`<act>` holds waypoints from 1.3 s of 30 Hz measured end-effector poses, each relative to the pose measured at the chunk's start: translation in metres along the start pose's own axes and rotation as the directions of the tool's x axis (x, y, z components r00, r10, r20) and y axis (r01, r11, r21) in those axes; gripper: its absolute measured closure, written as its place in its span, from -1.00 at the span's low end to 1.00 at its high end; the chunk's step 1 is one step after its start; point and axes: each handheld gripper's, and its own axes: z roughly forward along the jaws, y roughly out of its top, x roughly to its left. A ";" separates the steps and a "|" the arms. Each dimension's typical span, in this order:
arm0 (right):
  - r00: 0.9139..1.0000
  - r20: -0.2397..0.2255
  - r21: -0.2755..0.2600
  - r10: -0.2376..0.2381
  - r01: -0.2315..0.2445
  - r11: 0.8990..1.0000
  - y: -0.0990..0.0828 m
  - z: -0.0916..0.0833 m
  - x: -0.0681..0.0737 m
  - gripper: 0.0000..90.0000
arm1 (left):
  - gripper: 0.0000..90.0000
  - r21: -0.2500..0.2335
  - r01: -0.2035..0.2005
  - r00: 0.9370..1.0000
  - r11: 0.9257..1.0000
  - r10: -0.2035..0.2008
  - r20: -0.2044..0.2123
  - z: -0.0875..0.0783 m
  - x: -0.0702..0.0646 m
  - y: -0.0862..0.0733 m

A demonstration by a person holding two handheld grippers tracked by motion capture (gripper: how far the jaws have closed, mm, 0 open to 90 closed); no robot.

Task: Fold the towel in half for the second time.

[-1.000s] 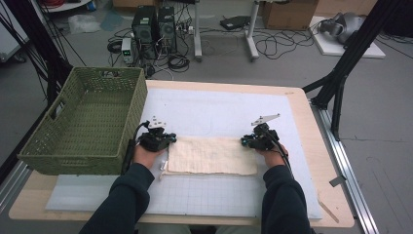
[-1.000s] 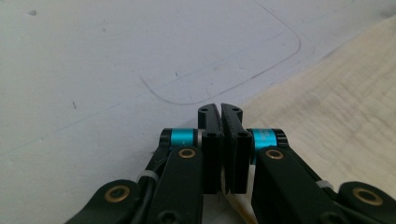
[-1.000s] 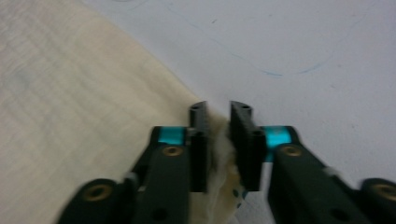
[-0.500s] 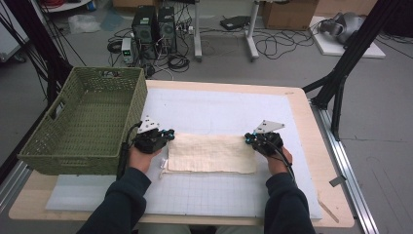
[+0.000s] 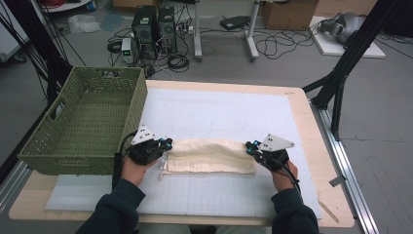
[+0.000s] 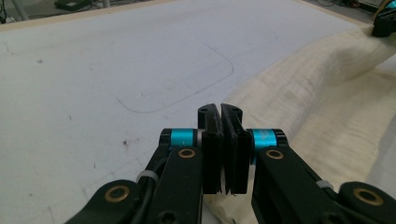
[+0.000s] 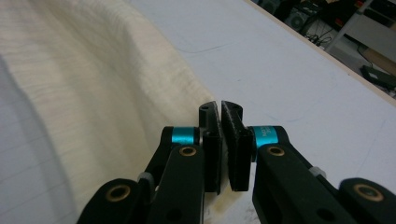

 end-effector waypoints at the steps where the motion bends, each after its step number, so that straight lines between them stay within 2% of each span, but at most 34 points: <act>1: 1.000 -0.007 0.000 0.005 -0.005 1.000 -0.002 -0.002 0.003 0.93 | 0.92 0.005 0.000 1.000 1.000 0.000 0.003 -0.002 -0.001 -0.001; 9: 0.999 -0.038 0.006 0.008 -0.008 1.000 -0.013 -0.015 0.013 0.93 | 0.91 0.021 0.007 1.000 1.000 -0.007 0.028 -0.012 -0.011 -0.011; 14: 0.998 -0.064 0.030 0.010 -0.008 1.000 -0.019 -0.018 0.018 0.93 | 0.90 0.060 0.013 0.999 0.998 -0.016 0.044 -0.017 -0.016 -0.021; 17: 0.997 -0.079 0.043 0.015 -0.012 0.999 -0.023 -0.019 0.020 0.93 | 0.81 0.080 0.020 0.999 0.997 -0.023 0.034 -0.021 -0.020 -0.024; 20: 0.997 -0.080 0.055 0.018 -0.013 0.998 -0.025 -0.020 0.023 0.92 | 0.46 0.049 0.059 0.998 0.997 -0.059 0.016 -0.025 -0.016 -0.021; 22: 0.997 -0.080 0.057 0.020 -0.015 0.998 -0.025 -0.020 0.023 0.93 | 0.22 -0.006 0.097 0.995 0.995 -0.097 -0.007 -0.028 -0.012 -0.013; 23: 0.997 -0.080 0.055 0.020 -0.016 0.998 -0.025 -0.021 0.023 0.92 | 0.16 -0.033 0.113 0.994 0.993 -0.113 -0.005 -0.030 -0.008 -0.008; 26: 0.997 -0.080 0.060 0.021 -0.017 0.998 -0.024 -0.021 0.024 0.92 | 0.17 -0.072 0.135 0.991 0.988 -0.135 0.000 -0.030 -0.003 0.002; 28: 0.996 -0.082 0.057 0.019 -0.014 0.998 -0.023 -0.021 0.024 0.92 | 0.20 -0.081 0.150 0.989 0.985 -0.148 0.025 -0.024 -0.001 0.007; 31: 0.996 -0.082 0.056 0.022 -0.017 0.998 -0.023 -0.021 0.024 0.92 | 0.26 -0.036 0.150 0.988 0.988 -0.149 0.041 -0.009 -0.004 0.008; 34: 0.996 -0.087 0.061 0.027 -0.022 0.998 -0.024 -0.022 0.024 0.92 | 0.32 0.028 0.122 0.991 0.992 -0.124 0.047 0.005 -0.010 0.003; 37: 0.995 -0.092 0.064 0.039 -0.033 0.997 -0.025 -0.022 0.024 0.89 | 0.40 0.091 0.107 0.993 0.990 -0.111 0.041 0.012 -0.015 -0.007; 39: 0.993 -0.098 0.065 0.066 -0.059 0.996 -0.025 -0.022 0.022 0.73 | 0.40 0.137 0.085 0.995 0.987 -0.091 0.038 0.015 -0.018 -0.012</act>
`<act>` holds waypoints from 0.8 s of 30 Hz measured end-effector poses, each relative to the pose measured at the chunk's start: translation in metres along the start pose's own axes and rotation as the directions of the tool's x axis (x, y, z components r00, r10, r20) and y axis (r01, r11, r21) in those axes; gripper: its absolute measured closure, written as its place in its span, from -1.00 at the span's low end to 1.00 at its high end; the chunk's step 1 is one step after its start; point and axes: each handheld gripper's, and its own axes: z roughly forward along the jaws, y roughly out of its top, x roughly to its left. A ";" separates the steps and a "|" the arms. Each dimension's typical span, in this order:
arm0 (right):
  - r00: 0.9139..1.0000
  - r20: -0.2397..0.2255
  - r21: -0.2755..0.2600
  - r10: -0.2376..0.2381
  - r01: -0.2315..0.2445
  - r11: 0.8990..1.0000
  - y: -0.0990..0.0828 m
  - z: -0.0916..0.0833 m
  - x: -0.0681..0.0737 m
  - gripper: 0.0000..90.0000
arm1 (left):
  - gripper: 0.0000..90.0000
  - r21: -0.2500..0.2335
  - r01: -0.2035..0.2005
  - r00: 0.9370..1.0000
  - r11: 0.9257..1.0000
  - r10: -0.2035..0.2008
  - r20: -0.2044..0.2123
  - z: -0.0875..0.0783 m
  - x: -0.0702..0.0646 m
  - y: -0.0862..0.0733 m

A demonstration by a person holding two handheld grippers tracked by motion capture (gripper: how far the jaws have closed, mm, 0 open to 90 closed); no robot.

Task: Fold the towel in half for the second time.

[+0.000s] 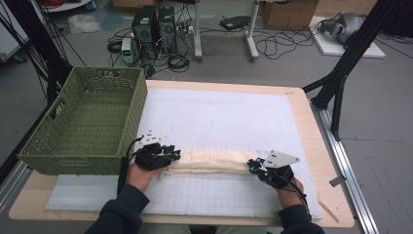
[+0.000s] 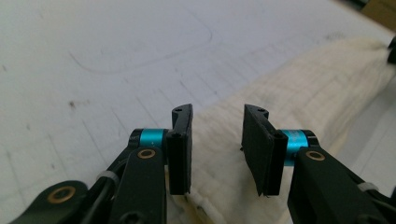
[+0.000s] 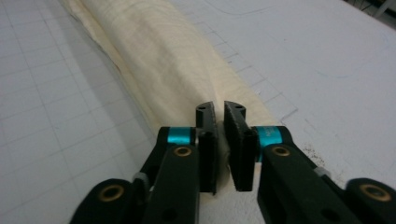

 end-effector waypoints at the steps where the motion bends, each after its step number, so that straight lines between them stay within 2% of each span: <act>1: 0.999 -0.009 -0.005 0.036 -0.037 0.999 0.000 0.000 -0.001 0.61 | 0.40 0.013 -0.011 1.000 1.000 0.012 -0.008 0.001 -0.001 -0.003; 4: 0.991 0.017 -0.058 0.135 -0.134 0.989 0.007 -0.004 -0.003 0.10 | 0.38 0.023 -0.036 0.999 0.999 0.036 -0.017 0.002 -0.005 -0.006; 5: 0.986 0.030 -0.084 0.162 -0.159 0.984 0.012 -0.006 -0.003 0.02 | 0.38 0.025 -0.044 0.999 0.999 0.044 -0.019 0.002 -0.006 -0.006; 7: 0.981 0.054 -0.127 0.185 -0.177 0.976 0.022 -0.010 0.001 0.05 | 0.38 0.027 -0.051 0.999 0.998 0.051 -0.019 0.002 -0.009 -0.006; 9: 0.980 0.076 -0.131 0.184 -0.173 0.976 0.032 -0.007 0.006 0.18 | 0.38 0.029 -0.061 0.998 0.998 0.062 -0.022 0.002 -0.010 -0.007; 10: 0.981 0.073 -0.126 0.181 -0.171 0.977 0.036 -0.003 0.009 0.23 | 0.38 0.031 -0.066 0.998 0.997 0.066 -0.023 0.001 -0.010 -0.007; 12: 0.980 0.059 -0.092 0.190 -0.184 0.979 0.038 0.010 0.015 0.30 | 0.38 0.031 -0.063 0.998 0.998 0.064 -0.025 0.001 -0.010 -0.008; 15: 0.984 0.063 0.009 0.167 -0.168 0.986 0.034 0.032 0.023 0.39 | 0.39 0.035 -0.072 0.997 0.997 0.073 -0.027 0.000 -0.010 -0.008; 18: 0.985 0.071 0.089 0.156 -0.162 0.983 0.025 0.042 0.024 0.43 | 0.42 0.034 -0.067 0.997 0.997 0.068 -0.033 0.000 -0.009 -0.009; 19: 0.985 0.078 0.105 0.152 -0.160 0.982 0.022 0.042 0.022 0.44 | 0.43 0.034 -0.066 0.997 0.997 0.067 -0.036 0.000 -0.009 -0.010; 22: 0.980 0.083 0.107 0.180 -0.188 0.976 0.014 0.037 0.016 0.44 | 0.44 0.037 -0.067 0.997 0.997 0.068 -0.039 0.000 -0.009 -0.010; 24: 0.979 0.094 0.109 0.182 -0.192 0.975 0.011 0.032 0.013 0.43 | 0.44 0.038 -0.069 0.997 0.997 0.070 -0.040 0.000 -0.009 -0.010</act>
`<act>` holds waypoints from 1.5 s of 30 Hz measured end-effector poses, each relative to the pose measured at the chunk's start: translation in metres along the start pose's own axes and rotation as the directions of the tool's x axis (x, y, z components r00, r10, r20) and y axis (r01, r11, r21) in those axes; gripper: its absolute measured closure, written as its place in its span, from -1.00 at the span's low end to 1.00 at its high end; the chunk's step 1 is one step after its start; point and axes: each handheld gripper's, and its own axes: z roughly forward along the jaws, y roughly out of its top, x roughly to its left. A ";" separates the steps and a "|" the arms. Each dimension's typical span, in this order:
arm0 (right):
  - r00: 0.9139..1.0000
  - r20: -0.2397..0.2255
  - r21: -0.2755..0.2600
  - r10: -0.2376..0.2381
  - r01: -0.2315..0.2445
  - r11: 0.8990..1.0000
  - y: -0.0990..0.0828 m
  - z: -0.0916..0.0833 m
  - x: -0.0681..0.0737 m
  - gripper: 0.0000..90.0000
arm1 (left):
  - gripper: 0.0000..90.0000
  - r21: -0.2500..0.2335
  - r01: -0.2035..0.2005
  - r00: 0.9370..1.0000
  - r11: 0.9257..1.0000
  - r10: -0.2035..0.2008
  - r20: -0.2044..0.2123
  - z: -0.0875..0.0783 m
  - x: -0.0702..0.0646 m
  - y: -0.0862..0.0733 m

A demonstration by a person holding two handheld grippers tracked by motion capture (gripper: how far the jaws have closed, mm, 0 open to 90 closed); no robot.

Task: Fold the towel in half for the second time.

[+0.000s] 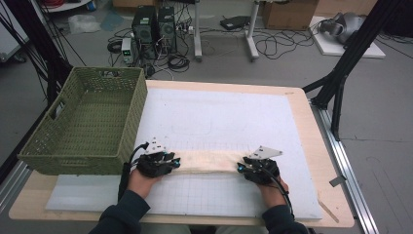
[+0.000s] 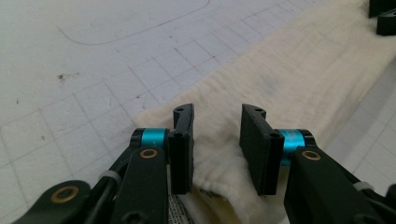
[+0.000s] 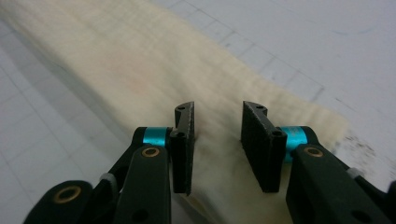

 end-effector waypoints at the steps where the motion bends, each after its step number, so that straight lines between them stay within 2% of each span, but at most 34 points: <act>1: 1.000 -0.001 0.004 0.008 -0.008 1.000 -0.001 -0.002 -0.002 0.42 | 0.44 0.000 -0.003 1.000 1.000 0.003 -0.002 0.000 0.000 0.000; 6: 1.000 0.013 0.008 0.017 -0.017 1.000 -0.007 -0.010 -0.011 0.44 | 0.44 0.008 -0.011 1.000 1.000 0.012 -0.008 0.000 -0.001 0.000; 10: 0.999 -0.001 0.005 0.034 -0.034 0.999 -0.014 -0.013 -0.013 0.44 | 0.46 0.007 -0.018 1.000 1.000 0.018 -0.016 0.001 -0.002 -0.001; 14: 0.998 -0.022 -0.027 0.056 -0.056 0.998 -0.018 -0.012 -0.015 0.41 | 0.47 0.013 -0.027 0.999 1.000 0.027 -0.028 0.001 -0.003 -0.001; 17: 0.998 -0.035 -0.036 0.060 -0.061 0.997 -0.019 -0.013 -0.015 0.31 | 0.46 0.008 -0.018 0.999 1.000 0.019 -0.028 0.001 -0.003 0.000; 20: 0.996 -0.052 -0.068 0.067 -0.071 0.995 -0.014 -0.017 -0.014 0.18 | 0.42 -0.050 -0.007 1.000 0.999 0.006 -0.023 -0.006 -0.002 0.005; 23: 0.995 -0.067 -0.160 0.070 -0.080 0.984 -0.004 -0.027 -0.014 0.19 | 0.40 -0.109 0.012 1.000 0.994 -0.014 -0.019 -0.012 0.001 0.010; 25: 0.996 -0.058 -0.210 0.065 -0.076 0.975 0.003 -0.033 -0.013 0.23 | 0.40 -0.134 0.021 1.000 0.991 -0.024 -0.014 -0.015 0.003 0.012; 27: 0.998 -0.035 -0.224 0.057 -0.064 0.973 0.009 -0.034 -0.014 0.30 | 0.39 -0.144 0.036 0.999 0.989 -0.037 -0.006 -0.014 0.004 0.012; 30: 0.998 -0.011 -0.174 0.061 -0.062 0.983 0.010 -0.025 -0.017 0.36 | 0.39 -0.129 0.021 1.000 0.991 -0.020 0.005 -0.010 0.003 0.011; 31: 0.998 -0.005 -0.151 0.070 -0.070 0.986 0.009 -0.021 -0.018 0.38 | 0.41 -0.115 0.004 1.000 0.993 -0.004 0.007 -0.008 0.002 0.011; 34: 0.997 -0.007 -0.096 0.073 -0.074 0.993 0.005 -0.009 -0.019 0.38 | 0.47 -0.051 -0.041 0.999 0.998 0.041 -0.003 0.000 -0.001 0.008; 37: 0.998 -0.007 -0.044 0.067 -0.068 0.997 0.002 -0.002 -0.018 0.37 | 0.54 -0.008 -0.057 0.998 0.998 0.057 -0.003 0.004 -0.002 0.006; 39: 0.999 0.000 -0.026 0.054 -0.054 0.998 0.001 0.001 -0.018 0.37 | 0.56 0.021 -0.074 0.997 0.997 0.075 -0.014 0.006 -0.003 0.004; 41: 0.999 0.010 -0.007 0.043 -0.043 0.999 -0.001 0.003 -0.017 0.37 | 0.58 0.022 -0.086 0.996 0.996 0.087 -0.025 0.007 -0.004 0.003; 45: 0.999 0.030 -0.002 0.030 -0.030 1.000 -0.003 0.001 -0.017 0.37 | 0.60 0.029 -0.094 0.995 0.995 0.095 -0.036 0.007 -0.005 0.003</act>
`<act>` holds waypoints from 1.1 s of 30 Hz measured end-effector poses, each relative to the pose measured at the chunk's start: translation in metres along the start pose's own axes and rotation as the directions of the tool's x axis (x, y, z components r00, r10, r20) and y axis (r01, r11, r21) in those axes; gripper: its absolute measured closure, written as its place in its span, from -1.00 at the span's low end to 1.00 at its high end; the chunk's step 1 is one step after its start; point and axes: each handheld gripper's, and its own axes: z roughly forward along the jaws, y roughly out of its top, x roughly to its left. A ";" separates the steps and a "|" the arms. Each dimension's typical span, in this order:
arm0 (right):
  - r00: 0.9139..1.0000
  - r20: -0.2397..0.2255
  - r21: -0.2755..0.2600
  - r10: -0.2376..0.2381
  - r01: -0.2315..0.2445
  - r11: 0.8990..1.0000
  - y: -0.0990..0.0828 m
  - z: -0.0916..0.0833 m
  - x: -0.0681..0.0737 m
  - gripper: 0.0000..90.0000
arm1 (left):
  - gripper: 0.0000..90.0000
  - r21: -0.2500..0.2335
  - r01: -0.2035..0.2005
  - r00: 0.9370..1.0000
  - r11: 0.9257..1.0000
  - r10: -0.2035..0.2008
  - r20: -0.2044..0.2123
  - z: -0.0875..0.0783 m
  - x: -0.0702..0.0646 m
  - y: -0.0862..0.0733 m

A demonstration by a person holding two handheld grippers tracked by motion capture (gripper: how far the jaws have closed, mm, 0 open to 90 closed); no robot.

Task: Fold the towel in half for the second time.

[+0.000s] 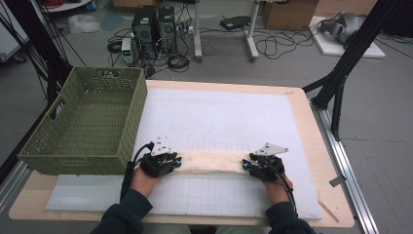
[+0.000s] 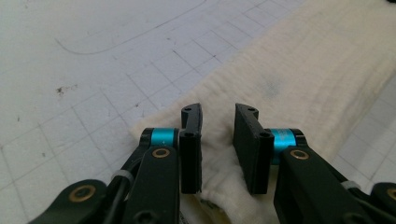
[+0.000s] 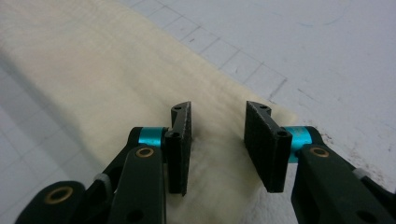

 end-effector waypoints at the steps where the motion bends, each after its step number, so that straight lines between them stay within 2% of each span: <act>1: 1.000 -0.004 -0.002 0.007 -0.007 1.000 -0.001 0.000 -0.001 0.37 | 0.60 0.000 -0.001 1.000 1.000 0.001 -0.001 0.000 0.000 0.000; 6: 1.000 -0.006 -0.015 -0.001 0.001 1.000 -0.002 -0.003 0.001 0.30 | 0.57 -0.008 0.018 1.000 1.000 -0.018 0.002 -0.001 0.002 0.000; 9: 1.000 -0.020 -0.065 -0.004 0.002 0.998 0.000 -0.011 0.000 0.27 | 0.51 -0.064 0.056 0.998 0.996 -0.055 0.020 -0.007 0.006 0.003; 10: 1.000 -0.024 -0.081 0.003 -0.005 0.997 0.002 -0.015 0.000 0.27 | 0.49 -0.099 0.073 0.997 0.992 -0.071 0.022 -0.011 0.008 0.005; 12: 1.000 -0.028 -0.119 0.007 -0.010 0.993 0.004 -0.025 -0.001 0.27 | 0.41 -0.173 0.111 0.994 0.979 -0.108 0.030 -0.020 0.011 0.009; 13: 1.000 -0.028 -0.139 0.007 -0.011 0.990 0.005 -0.029 -0.002 0.27 | 0.36 -0.200 0.114 0.993 0.973 -0.110 0.030 -0.024 0.013 0.012; 16: 1.000 -0.022 -0.176 0.011 -0.014 0.984 0.008 -0.040 -0.005 0.24 | 0.17 -0.277 0.149 0.989 0.949 -0.139 0.055 -0.034 0.018 0.015; 18: 1.000 -0.012 -0.185 0.009 -0.011 0.983 0.008 -0.046 -0.006 0.22 | 0.03 -0.299 0.167 0.986 0.939 -0.154 0.066 -0.038 0.021 0.015; 23: 0.999 0.036 -0.191 0.002 0.005 0.982 0.006 -0.057 -0.010 0.00 | -0.32 -0.340 0.177 0.984 0.924 -0.166 0.062 -0.044 0.025 0.016; 25: 0.998 0.057 -0.196 0.007 0.004 0.981 0.004 -0.061 -0.013 -0.14 | -0.43 -0.352 0.175 0.985 0.919 -0.166 0.055 -0.045 0.025 0.016; 27: 0.997 0.075 -0.197 0.014 0.001 0.980 0.002 -0.064 -0.016 -0.28 | -0.60 -0.351 0.163 0.987 0.922 -0.156 0.049 -0.046 0.024 0.016; 29: 0.995 0.097 -0.198 0.032 -0.013 0.980 0.000 -0.066 -0.020 -0.50 | -0.62 -0.349 0.160 0.987 0.923 -0.152 0.052 -0.047 0.024 0.016; 32: 0.993 0.106 -0.194 0.043 -0.022 0.981 -0.004 -0.066 -0.026 -0.61 | -0.62 -0.356 0.159 0.987 0.921 -0.150 0.051 -0.048 0.023 0.016; 33: 0.992 0.116 -0.192 0.041 -0.018 0.981 -0.005 -0.066 -0.027 -0.66 | -0.61 -0.362 0.162 0.987 0.918 -0.154 0.051 -0.049 0.023 0.016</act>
